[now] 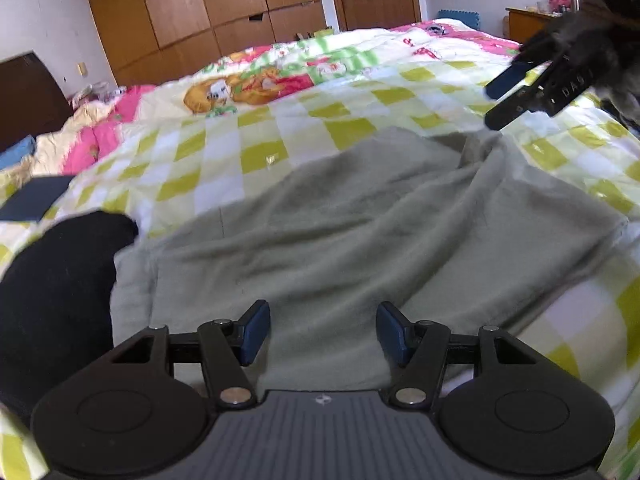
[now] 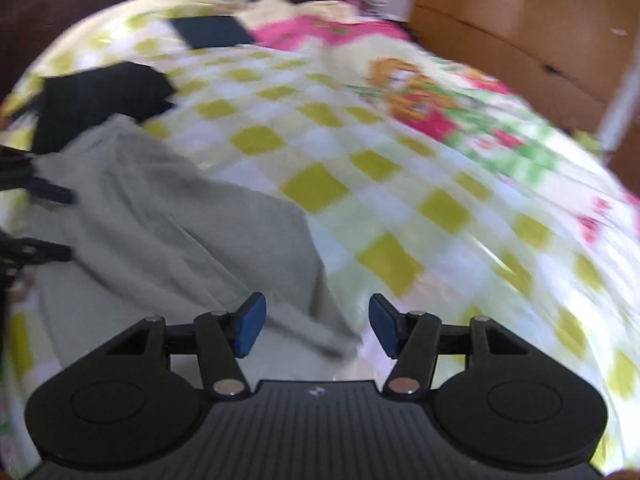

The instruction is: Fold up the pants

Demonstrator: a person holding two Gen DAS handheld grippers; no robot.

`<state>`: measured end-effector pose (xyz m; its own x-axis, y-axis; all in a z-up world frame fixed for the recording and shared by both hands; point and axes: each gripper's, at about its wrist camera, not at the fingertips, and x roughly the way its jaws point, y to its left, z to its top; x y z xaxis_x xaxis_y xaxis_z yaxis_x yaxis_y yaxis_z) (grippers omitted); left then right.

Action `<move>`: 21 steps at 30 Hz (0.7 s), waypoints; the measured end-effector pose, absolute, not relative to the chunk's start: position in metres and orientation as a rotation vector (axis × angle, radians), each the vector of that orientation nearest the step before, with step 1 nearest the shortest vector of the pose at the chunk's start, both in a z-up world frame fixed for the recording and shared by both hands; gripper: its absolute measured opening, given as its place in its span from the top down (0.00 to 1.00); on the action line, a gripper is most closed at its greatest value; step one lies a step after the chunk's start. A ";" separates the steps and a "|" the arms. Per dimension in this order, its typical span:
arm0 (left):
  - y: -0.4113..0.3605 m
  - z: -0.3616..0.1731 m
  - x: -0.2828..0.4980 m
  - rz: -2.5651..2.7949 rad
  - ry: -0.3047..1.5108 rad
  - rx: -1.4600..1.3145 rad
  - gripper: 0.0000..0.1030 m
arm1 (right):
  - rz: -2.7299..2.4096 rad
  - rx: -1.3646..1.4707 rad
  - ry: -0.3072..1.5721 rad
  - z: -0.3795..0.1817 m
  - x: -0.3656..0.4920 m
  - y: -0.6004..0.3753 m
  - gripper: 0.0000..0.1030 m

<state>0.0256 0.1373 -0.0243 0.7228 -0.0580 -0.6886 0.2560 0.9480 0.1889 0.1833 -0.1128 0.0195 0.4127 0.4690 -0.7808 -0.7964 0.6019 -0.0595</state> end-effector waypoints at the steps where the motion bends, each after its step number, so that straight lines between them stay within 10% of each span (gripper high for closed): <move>1: 0.134 -0.024 0.029 -0.174 0.736 0.299 0.30 | 0.900 -0.453 0.847 0.021 0.191 -0.109 0.43; 10: 0.123 -0.037 0.037 -0.175 0.742 0.370 0.30 | 0.982 -0.626 1.173 -0.015 0.216 -0.100 0.58; 21: 0.124 -0.033 0.022 -0.186 0.691 0.359 0.29 | 1.069 -0.623 1.013 0.029 0.185 -0.059 0.60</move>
<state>0.0219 0.1236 -0.0326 0.7574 -0.0496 -0.6511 0.2848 0.9224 0.2610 0.1849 -0.0589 0.0294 0.1279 0.4149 -0.9008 -0.9220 0.3844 0.0461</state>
